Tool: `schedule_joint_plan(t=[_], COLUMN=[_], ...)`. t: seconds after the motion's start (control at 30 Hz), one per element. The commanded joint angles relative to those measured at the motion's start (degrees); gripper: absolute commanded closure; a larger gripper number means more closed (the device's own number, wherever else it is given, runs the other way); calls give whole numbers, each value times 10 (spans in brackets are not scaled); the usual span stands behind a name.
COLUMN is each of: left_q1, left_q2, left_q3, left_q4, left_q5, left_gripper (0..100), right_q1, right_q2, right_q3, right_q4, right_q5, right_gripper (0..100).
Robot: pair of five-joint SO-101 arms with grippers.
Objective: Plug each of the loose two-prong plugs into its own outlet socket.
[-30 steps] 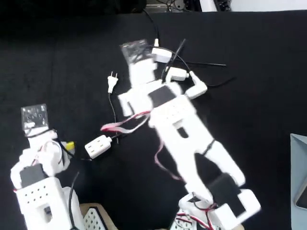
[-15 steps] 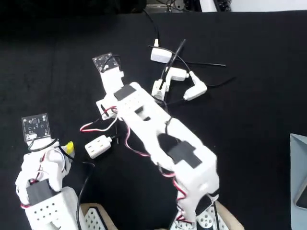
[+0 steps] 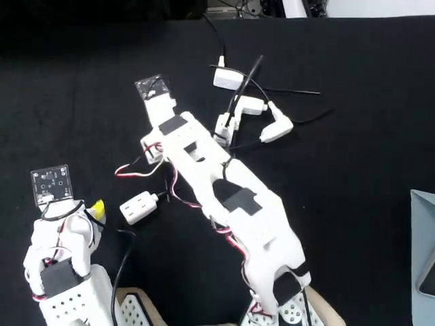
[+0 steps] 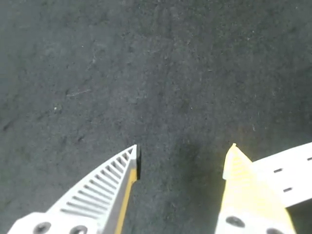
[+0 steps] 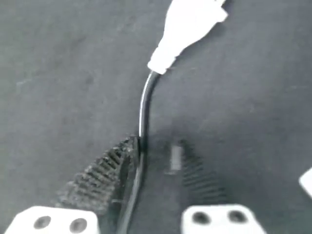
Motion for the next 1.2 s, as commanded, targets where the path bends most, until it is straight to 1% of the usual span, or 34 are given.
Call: schedule_joint_plan(t=[0.0,0.13,0.23,0.37,0.47,0.53,0.67,0.83,1.0,1.03,1.17], left_q1=[-6,-6,-6,-6,-6,-6,-6,-6,-6,-6,-6], left_q2=[-4,-4,-4,-4,-4,-4,-4,-4,-4,-4,-4], left_q3=[-3,-2,-2,-1,-1,-1,-1,-1,-1,-1,-1], left_q4=[2,2,2,2,2,2,2,2,2,2,2], left_q5=[3,3,3,3,3,3,3,3,2,2,2], left_gripper=[718,718,718,718,718,718,718,718,718,718,718], right_q1=[-4,20,44,72,82,83,82,80,78,78,89], right_q2=[16,16,19,18,15,15,15,15,20,20,7], right_q3=[-36,-60,-110,-174,-214,-248,-332,-480,-624,-640,-640], right_q4=[0,-4,-5,-31,-25,15,142,323,457,475,476], right_q5=[2,31,46,48,46,45,45,47,48,48,47], right_gripper=[988,987,987,987,987,987,987,987,987,987,987])
